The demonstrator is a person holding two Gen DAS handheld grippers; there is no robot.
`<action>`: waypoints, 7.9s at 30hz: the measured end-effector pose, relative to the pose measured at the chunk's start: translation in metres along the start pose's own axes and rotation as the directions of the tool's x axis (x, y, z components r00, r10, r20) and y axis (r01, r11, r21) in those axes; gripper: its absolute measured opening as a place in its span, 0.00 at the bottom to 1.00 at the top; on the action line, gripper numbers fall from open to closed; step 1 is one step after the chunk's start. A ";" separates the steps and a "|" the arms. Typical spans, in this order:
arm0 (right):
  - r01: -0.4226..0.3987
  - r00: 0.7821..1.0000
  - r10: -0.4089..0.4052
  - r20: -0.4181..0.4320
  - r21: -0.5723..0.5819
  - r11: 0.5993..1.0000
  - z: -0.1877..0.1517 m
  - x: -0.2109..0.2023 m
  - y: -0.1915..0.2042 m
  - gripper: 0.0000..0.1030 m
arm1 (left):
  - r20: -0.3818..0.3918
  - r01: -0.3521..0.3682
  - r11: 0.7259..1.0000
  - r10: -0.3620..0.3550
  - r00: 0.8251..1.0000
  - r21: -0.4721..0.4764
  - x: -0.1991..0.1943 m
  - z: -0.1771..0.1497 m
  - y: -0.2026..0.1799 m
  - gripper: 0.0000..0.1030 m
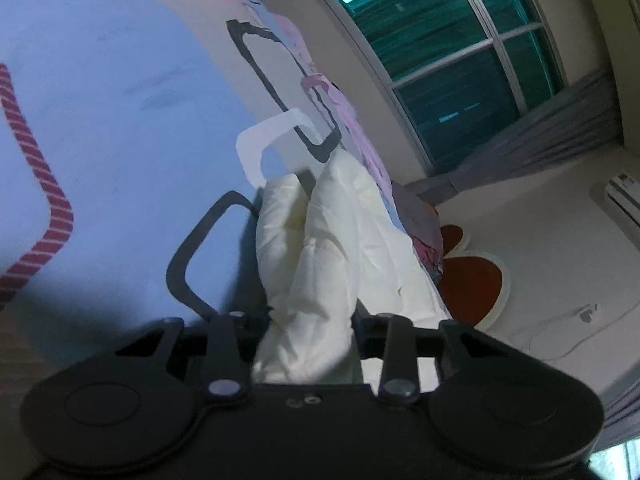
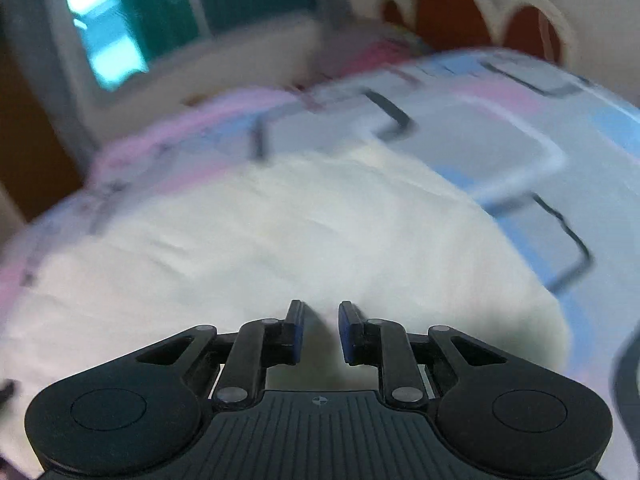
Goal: Fold large clothes
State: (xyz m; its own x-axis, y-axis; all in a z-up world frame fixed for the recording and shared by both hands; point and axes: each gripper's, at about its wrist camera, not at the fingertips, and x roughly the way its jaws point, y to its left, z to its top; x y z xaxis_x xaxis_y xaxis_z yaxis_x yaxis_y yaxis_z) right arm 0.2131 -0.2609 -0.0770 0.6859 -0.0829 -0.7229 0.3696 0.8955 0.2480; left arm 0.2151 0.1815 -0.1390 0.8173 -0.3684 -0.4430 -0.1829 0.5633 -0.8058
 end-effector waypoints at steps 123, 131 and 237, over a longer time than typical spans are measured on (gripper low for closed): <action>-0.162 0.981 0.115 -0.159 -0.327 0.931 0.002 -0.024 -0.111 0.40 | -0.382 0.260 0.554 0.115 0.917 0.791 0.110 -0.218 -0.246 0.49; -0.151 0.983 0.109 -0.149 -0.306 0.940 0.021 -0.028 -0.116 0.41 | -0.436 0.274 0.639 0.107 0.894 0.719 0.122 -0.195 -0.243 0.50; -0.511 0.746 0.605 -0.277 0.343 0.788 0.064 0.059 -0.265 1.00 | -0.520 0.184 0.905 0.046 0.853 0.383 0.201 -0.132 -0.177 1.00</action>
State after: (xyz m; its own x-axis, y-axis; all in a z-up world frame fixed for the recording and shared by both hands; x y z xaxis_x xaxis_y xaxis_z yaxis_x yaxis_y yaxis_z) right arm 0.1955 -0.5310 -0.1445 0.5617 0.6011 -0.5685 0.1556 0.5980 0.7862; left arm 0.3395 -0.0895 -0.1377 0.4050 -0.6728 -0.6191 0.1942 0.7250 -0.6608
